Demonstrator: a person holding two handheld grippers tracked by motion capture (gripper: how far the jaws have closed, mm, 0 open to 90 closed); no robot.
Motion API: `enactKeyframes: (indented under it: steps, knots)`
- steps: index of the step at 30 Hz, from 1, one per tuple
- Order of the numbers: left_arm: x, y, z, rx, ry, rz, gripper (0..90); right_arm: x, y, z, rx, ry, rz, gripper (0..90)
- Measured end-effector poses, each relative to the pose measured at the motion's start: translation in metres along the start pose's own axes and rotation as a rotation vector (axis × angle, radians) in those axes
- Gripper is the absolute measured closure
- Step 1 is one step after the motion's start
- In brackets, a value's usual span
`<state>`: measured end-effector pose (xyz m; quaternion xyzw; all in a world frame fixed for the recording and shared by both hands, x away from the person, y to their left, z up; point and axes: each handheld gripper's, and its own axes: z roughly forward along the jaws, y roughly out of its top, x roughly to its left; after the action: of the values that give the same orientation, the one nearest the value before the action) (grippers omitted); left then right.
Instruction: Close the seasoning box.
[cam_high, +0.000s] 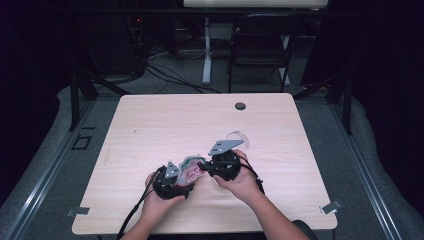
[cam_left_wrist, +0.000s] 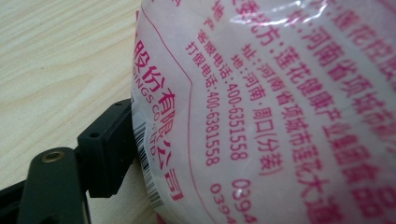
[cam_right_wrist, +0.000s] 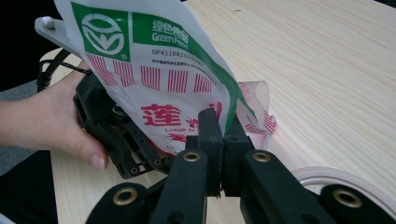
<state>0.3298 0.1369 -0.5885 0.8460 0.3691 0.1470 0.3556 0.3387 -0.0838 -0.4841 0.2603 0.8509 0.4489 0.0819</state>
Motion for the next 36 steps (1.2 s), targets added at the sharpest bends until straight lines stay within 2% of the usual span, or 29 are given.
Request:
enactKeyframes:
  steps: [2,4,7,17,20,27,33,36]
  knots:
    - [0.000,0.000,0.001,0.006,0.018,-0.009,17.2,0.000,0.000,0.000,0.001,0.000,-0.001,89.2]
    - [0.000,0.000,0.000,0.004,0.017,-0.010,17.5,0.001,0.000,0.000,0.002,-0.003,-0.002,89.2]
    - [0.000,0.000,0.000,-0.005,0.011,-0.005,26.4,0.001,0.000,0.000,0.002,-0.001,-0.004,89.1]
    - [-0.002,-0.001,-0.003,-0.031,0.029,-0.003,44.6,0.003,0.000,-0.001,-0.008,-0.003,-0.006,88.6]
    - [-0.004,-0.001,-0.003,-0.042,0.053,0.022,48.8,0.004,-0.001,-0.001,-0.011,-0.005,-0.007,88.8]
    - [-0.002,0.000,-0.004,-0.056,0.058,0.043,55.3,0.003,-0.001,-0.003,-0.015,-0.004,0.000,89.0]
    - [-0.001,0.004,-0.008,-0.048,0.060,0.071,60.0,0.002,-0.001,-0.005,-0.023,-0.001,0.000,88.9]
    - [0.000,0.007,-0.012,-0.052,0.077,0.083,60.4,0.002,-0.001,-0.007,-0.040,-0.002,0.006,87.6]
